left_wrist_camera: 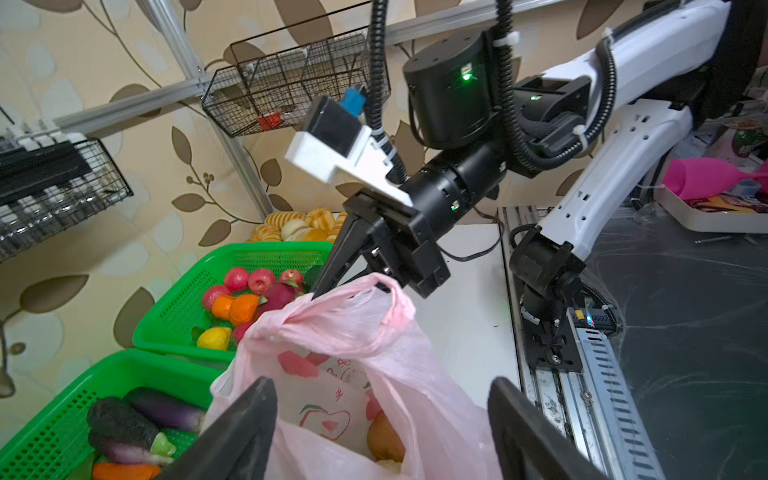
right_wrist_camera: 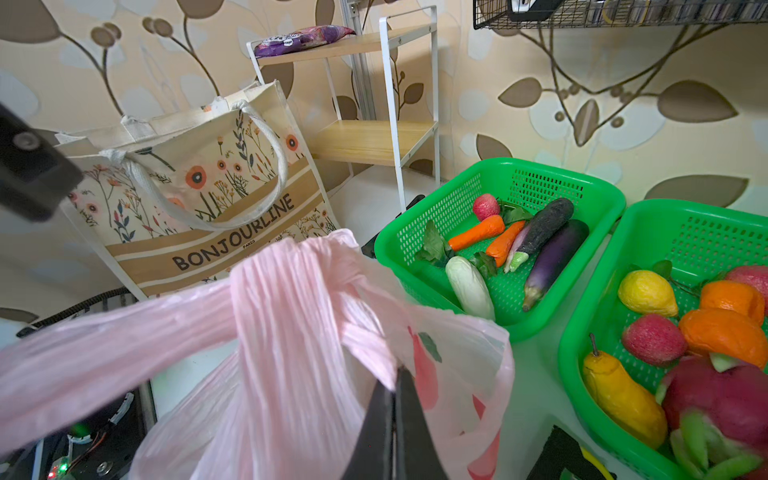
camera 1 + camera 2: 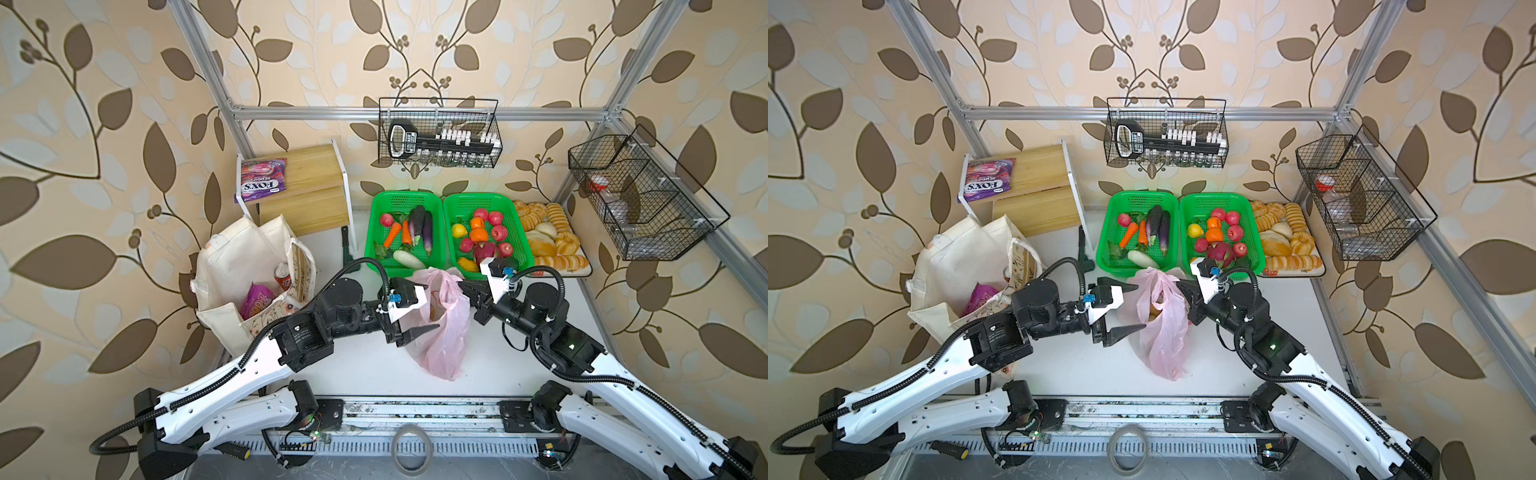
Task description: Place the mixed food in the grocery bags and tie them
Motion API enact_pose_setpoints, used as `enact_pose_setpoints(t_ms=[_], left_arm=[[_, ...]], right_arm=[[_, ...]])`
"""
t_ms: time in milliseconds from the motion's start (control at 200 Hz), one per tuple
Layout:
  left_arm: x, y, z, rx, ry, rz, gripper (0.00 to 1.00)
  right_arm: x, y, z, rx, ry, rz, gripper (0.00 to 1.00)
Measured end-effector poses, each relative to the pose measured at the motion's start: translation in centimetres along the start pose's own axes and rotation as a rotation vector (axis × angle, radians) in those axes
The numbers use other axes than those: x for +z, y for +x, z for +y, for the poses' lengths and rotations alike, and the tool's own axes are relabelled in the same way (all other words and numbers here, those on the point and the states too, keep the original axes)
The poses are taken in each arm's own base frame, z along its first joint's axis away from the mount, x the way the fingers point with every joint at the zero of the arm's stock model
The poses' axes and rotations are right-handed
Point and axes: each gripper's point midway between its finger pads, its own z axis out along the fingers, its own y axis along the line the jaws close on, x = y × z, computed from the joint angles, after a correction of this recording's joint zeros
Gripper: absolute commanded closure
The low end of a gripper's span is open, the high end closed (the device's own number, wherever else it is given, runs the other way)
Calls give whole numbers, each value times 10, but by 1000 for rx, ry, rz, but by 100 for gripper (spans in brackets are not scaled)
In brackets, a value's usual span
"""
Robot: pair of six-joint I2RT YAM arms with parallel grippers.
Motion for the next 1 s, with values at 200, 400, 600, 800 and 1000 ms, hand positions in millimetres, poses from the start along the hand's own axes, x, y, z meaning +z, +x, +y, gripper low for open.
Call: enact_pose_setpoints(t_ms=[200, 400, 600, 800, 1000], left_arm=[[24, 14, -13, 138, -27, 79, 17], [49, 22, -3, 194, -76, 141, 41], [54, 2, 10, 172, -118, 135, 100], [47, -7, 27, 85, -211, 131, 100], [26, 15, 50, -77, -350, 196, 100]], right_arm=[[-1, -3, -1, 16, 6, -5, 100], [-1, -3, -1, 18, 7, 1, 100], [-2, -3, -1, 19, 12, 7, 100], [-7, -2, -6, 25, 43, 9, 100], [-17, -2, -27, 72, 164, 9, 100]])
